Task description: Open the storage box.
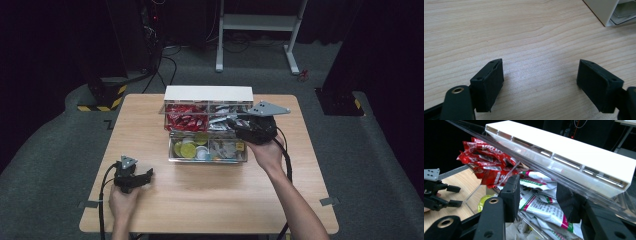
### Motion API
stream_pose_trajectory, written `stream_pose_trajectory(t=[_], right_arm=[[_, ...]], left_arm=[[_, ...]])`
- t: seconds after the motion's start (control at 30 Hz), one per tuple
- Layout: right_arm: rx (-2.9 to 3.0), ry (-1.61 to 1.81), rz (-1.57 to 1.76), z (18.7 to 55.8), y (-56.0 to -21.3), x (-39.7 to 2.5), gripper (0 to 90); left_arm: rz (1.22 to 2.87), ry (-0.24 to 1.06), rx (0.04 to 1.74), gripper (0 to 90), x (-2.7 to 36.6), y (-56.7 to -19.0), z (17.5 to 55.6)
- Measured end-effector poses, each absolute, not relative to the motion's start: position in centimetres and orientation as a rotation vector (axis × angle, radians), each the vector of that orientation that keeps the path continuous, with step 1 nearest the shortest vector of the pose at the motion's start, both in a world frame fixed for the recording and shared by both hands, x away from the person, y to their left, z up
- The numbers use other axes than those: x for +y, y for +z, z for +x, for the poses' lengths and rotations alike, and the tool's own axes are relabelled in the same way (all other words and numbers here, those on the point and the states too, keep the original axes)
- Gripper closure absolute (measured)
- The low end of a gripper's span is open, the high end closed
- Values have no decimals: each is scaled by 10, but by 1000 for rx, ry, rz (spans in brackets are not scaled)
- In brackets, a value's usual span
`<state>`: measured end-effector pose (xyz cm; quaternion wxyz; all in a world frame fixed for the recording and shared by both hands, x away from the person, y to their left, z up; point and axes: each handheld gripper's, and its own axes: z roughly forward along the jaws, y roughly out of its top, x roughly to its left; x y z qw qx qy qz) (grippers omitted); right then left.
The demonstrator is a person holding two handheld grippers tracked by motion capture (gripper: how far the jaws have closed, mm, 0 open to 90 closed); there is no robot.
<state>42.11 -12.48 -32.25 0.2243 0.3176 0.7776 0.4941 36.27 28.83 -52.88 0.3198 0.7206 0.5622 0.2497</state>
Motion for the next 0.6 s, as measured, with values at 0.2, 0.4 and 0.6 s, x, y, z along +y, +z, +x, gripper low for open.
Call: stream_pose_trajectory(t=[0.2, 0.4, 0.6], right_arm=[[2126, 1376, 886, 428, -319, -125, 547], [2138, 1364, 901, 434, -320, -123, 545], [2162, 1373, 924, 440, -318, -124, 549]], left_arm=[[1895, 655, 1478, 216, 288, -529, 362], [1899, 656, 1478, 212, 288, -529, 362], [1898, 653, 1478, 199, 287, -529, 363]])
